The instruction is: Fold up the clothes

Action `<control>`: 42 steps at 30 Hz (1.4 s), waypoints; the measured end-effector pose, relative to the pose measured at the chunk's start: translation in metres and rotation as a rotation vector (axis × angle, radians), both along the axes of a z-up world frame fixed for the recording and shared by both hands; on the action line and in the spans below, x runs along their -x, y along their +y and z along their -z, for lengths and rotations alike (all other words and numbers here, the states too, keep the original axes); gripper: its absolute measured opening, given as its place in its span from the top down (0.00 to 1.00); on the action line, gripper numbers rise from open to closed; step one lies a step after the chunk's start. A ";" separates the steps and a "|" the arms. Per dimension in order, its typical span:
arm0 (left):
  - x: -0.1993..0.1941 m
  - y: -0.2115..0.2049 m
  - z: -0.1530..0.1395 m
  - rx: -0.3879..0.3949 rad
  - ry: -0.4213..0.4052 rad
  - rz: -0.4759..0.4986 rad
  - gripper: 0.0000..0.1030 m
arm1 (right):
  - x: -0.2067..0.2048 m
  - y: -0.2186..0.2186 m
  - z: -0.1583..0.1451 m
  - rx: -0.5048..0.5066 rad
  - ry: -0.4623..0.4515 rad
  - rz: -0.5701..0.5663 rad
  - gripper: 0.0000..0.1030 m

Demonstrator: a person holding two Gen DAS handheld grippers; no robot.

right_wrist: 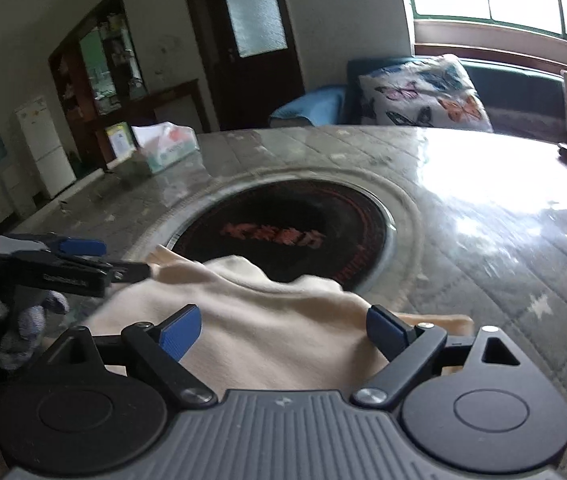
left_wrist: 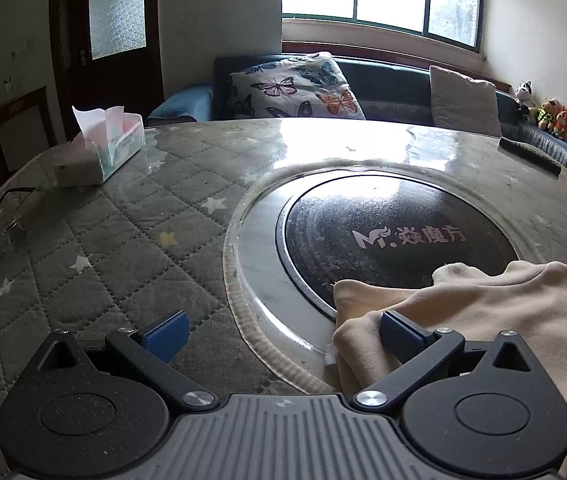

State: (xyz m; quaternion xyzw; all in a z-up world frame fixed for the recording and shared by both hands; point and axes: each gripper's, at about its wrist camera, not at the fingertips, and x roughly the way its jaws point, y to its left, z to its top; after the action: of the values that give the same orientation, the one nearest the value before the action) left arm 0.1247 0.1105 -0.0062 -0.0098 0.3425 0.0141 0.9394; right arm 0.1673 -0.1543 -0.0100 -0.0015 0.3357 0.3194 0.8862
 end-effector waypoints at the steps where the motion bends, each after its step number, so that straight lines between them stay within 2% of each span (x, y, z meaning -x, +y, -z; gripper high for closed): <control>1: 0.000 0.000 0.001 0.001 0.002 0.000 0.00 | -0.001 0.003 -0.001 -0.001 -0.002 -0.010 0.11; 9: -0.001 0.004 0.001 0.020 -0.002 0.011 0.00 | -0.010 0.017 0.007 0.051 0.032 -0.004 0.11; 13: -0.001 0.008 0.000 0.036 -0.005 0.026 0.00 | 0.011 0.027 -0.004 0.103 -0.032 -0.021 0.11; 21: -0.003 0.015 -0.001 0.054 0.002 0.055 0.00 | 0.060 0.082 -0.007 0.180 -0.139 -0.129 0.10; 27: -0.006 0.021 -0.001 0.077 0.017 0.067 0.00 | 0.082 0.120 -0.001 0.240 -0.190 -0.189 0.10; 33: -0.009 0.023 -0.001 0.082 0.033 0.078 0.00 | 0.092 0.139 0.012 0.282 -0.199 -0.205 0.09; 39: -0.009 0.025 -0.007 0.072 0.038 0.079 0.00 | 0.097 0.136 0.013 0.260 -0.194 -0.167 0.08; 42: -0.001 0.028 -0.013 0.072 0.012 0.066 0.00 | 0.102 0.132 0.010 0.240 -0.204 -0.146 0.08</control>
State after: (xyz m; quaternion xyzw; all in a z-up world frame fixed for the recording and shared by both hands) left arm 0.1257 0.1389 0.0068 -0.0319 0.3487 -0.0293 0.9362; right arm 0.0656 -0.0224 -0.0199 -0.1640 0.2786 0.3389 0.8835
